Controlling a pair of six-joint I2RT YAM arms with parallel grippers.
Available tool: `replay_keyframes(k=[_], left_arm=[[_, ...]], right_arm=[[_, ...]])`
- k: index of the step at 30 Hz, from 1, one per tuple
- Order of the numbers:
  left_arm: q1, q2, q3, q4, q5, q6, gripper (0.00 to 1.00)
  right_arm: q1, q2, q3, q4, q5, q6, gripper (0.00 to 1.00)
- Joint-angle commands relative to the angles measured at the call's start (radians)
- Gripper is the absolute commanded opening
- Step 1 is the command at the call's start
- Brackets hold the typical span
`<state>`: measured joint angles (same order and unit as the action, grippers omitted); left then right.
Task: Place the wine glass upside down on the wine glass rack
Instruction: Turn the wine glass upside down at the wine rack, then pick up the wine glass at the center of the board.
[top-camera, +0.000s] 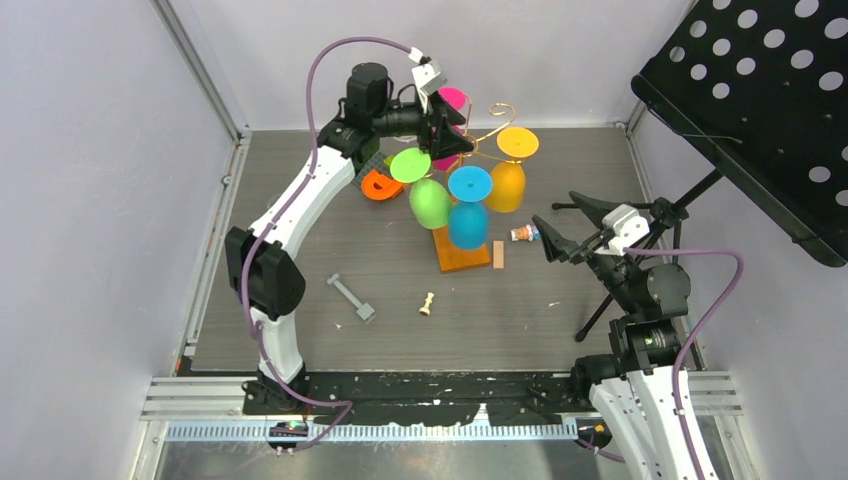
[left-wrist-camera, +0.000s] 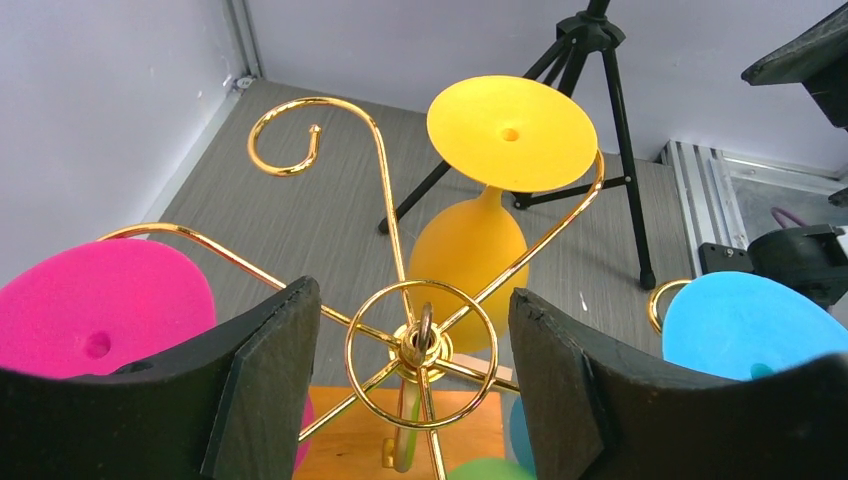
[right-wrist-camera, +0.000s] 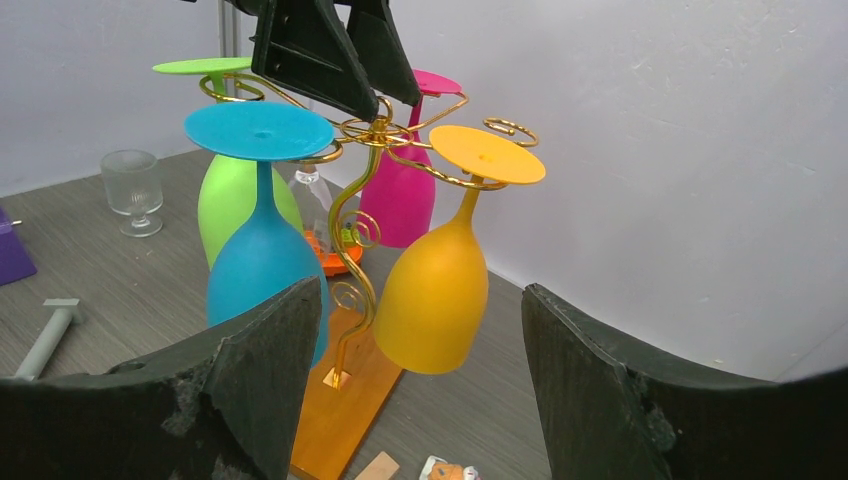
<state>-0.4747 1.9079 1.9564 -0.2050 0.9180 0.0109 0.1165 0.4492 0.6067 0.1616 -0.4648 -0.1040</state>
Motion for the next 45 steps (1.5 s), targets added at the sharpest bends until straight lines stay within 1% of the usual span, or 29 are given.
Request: replay_keyframes(k=[1, 6, 9, 11, 19, 30, 33, 36, 40, 45], left_arm=[[-0.003, -0.068, -0.025, 0.137, -0.018, -0.061, 0.69], [-0.017, -0.078, -0.051, 0.195, -0.049, -0.069, 0.73], [-0.018, -0.075, -0.051, 0.224, -0.049, -0.089, 0.78], [-0.017, -0.073, -0.049, 0.227, -0.050, -0.091, 0.79], [-0.018, -0.083, -0.065, 0.243, -0.083, -0.092, 0.81], [-0.017, -0.107, -0.078, 0.339, -0.115, -0.186, 0.85], [-0.018, -0.134, -0.076, 0.343, -0.131, -0.203, 0.88], [-0.019, -0.175, -0.094, 0.357, -0.136, -0.212, 0.97], [-0.019, -0.250, -0.141, 0.352, -0.182, -0.217, 0.99], [-0.018, -0.372, -0.243, 0.293, -0.317, -0.235, 1.00]], right_arm=[[0.004, -0.009, 0.002, 0.020, 0.006, -0.002, 0.79], [0.005, -0.013, 0.004, 0.013, 0.005, -0.002, 0.79], [0.005, -0.012, 0.005, 0.009, 0.005, -0.003, 0.79], [0.004, -0.012, 0.007, 0.006, 0.002, -0.003, 0.79], [0.005, -0.012, 0.006, 0.006, -0.002, -0.002, 0.79], [0.006, -0.019, 0.002, 0.004, 0.013, 0.004, 0.79], [0.005, -0.021, 0.007, 0.004, 0.019, 0.014, 0.79], [0.005, -0.020, 0.014, 0.004, 0.014, 0.025, 0.79], [0.005, -0.018, 0.034, -0.017, 0.028, 0.027, 0.79], [0.005, -0.001, 0.090, -0.077, 0.067, 0.040, 0.79]])
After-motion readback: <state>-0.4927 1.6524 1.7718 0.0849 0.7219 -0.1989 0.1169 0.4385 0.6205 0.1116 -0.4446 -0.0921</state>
